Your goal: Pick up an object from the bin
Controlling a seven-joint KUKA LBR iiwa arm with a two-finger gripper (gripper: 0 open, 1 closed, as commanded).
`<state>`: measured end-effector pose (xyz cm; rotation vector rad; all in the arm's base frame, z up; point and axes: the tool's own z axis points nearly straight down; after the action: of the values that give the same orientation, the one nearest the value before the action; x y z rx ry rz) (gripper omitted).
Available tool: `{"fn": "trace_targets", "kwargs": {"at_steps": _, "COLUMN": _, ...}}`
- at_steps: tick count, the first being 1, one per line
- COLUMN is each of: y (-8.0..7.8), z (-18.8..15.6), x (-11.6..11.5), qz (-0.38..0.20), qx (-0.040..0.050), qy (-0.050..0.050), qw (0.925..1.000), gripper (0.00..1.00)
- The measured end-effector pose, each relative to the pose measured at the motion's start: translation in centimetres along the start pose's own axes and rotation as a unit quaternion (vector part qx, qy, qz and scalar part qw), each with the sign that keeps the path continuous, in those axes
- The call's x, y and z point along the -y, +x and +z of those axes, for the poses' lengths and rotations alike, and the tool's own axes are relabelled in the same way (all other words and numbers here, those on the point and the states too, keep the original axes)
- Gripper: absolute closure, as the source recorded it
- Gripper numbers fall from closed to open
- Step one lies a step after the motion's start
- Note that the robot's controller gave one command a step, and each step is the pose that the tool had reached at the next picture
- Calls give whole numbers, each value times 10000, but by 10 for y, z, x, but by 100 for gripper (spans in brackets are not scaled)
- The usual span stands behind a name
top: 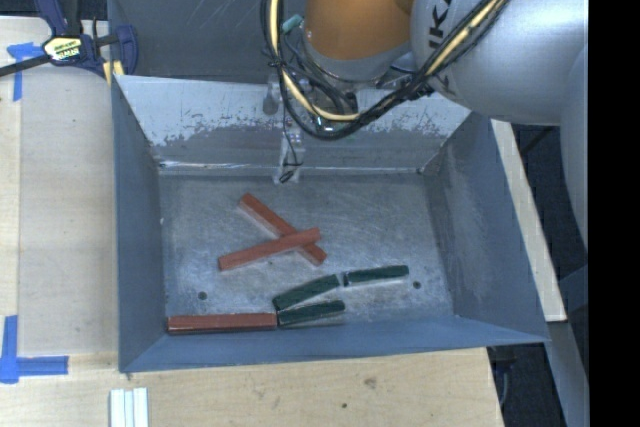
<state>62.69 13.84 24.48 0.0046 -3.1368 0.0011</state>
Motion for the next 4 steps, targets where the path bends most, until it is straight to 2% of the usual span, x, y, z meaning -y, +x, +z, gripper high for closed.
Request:
{"fn": "trace_targets", "kwargs": {"at_steps": 1, "y": 38, "z": 177, "x": 17, "qz": -620, "qx": -18, "qy": -7, "qw": 9981, "gripper": 0}}
{"fn": "trace_targets", "kwargs": {"at_steps": 2, "y": 34, "z": 172, "x": 18, "qz": -609, "qx": 78, "qy": -14, "qw": 9981, "gripper": 100}}
{"fn": "trace_targets", "kwargs": {"at_steps": 3, "y": 35, "z": 174, "x": 19, "qz": -607, "qx": 53, "qy": -7, "qw": 9981, "gripper": 0}}
{"fn": "trace_targets", "kwargs": {"at_steps": 4, "y": 34, "z": 173, "x": 19, "qz": -604, "qx": 68, "qy": -9, "qw": 9981, "gripper": 100}}
